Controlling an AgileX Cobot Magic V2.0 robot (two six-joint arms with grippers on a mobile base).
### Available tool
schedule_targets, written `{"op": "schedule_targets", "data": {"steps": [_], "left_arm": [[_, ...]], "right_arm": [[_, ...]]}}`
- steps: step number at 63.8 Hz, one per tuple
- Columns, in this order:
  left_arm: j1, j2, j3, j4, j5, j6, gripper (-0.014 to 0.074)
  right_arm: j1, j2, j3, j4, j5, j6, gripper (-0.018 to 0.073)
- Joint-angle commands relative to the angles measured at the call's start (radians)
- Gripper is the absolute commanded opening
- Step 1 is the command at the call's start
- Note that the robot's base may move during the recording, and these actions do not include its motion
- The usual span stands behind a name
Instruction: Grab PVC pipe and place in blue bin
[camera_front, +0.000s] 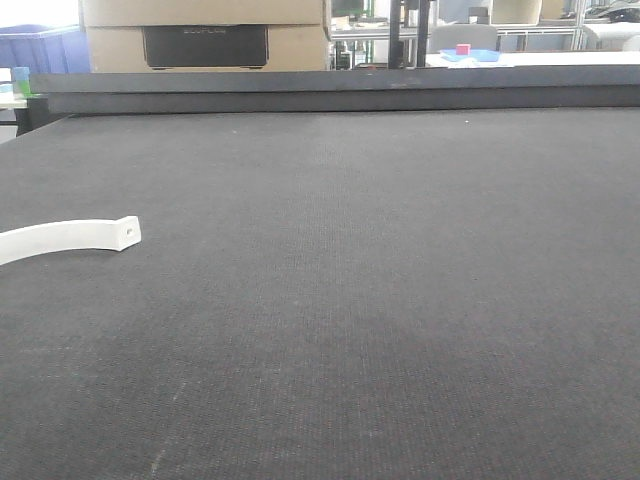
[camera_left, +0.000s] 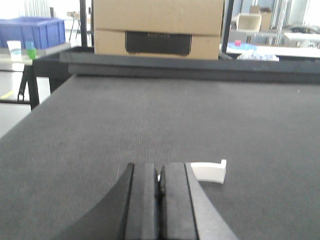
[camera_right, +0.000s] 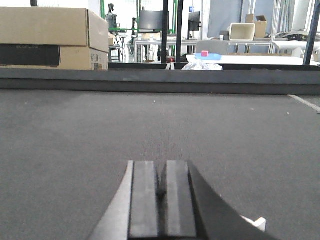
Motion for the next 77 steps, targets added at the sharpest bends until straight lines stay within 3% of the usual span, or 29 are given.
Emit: {"op": "schedule_targets", "data": {"steps": [1,7,12,18,29,40,48,59,77], "left_arm": [[0.004,-0.004,-0.019,0.000,-0.027,-0.001,-0.0111],[0.004,-0.004,-0.134,0.004,0.082,-0.001,-0.0111],[0.004,-0.004,-0.251,0.006,0.240,-0.001,-0.0111],[0.004,0.007,-0.410,0.052,0.393,-0.001,-0.0111],[0.004,0.129,-0.606,0.129,0.494,-0.001,-0.0111],[0.004,0.368,-0.763,0.062,0.651,-0.001,-0.0111],[0.004,0.562,-0.854,0.057,0.803,-0.001,-0.0111],[0.004,0.782,-0.899,0.055,0.815,-0.001,-0.0111],[0.004,1.033,-0.899,0.051,0.792,-0.001,-0.0111]], "right_arm": [[-0.004,-0.003,-0.016,-0.003,-0.043,-0.002,-0.0167],[-0.004,-0.003,-0.105,-0.030,-0.013,-0.002,-0.0167],[-0.004,-0.003,-0.212,-0.079,0.061,-0.002,-0.0167],[-0.004,-0.003,-0.340,-0.091,0.172,-0.002,-0.0167],[-0.004,0.093,-0.553,-0.091,0.444,-0.002,-0.0167],[-0.004,0.323,-0.703,-0.091,0.628,-0.002,-0.0167],[-0.004,0.500,-0.771,-0.080,0.727,-0.002,-0.0167],[-0.004,0.726,-0.818,-0.077,0.847,-0.002,-0.0167],[-0.004,1.034,-0.818,-0.048,0.880,-0.002,-0.0167]]}}
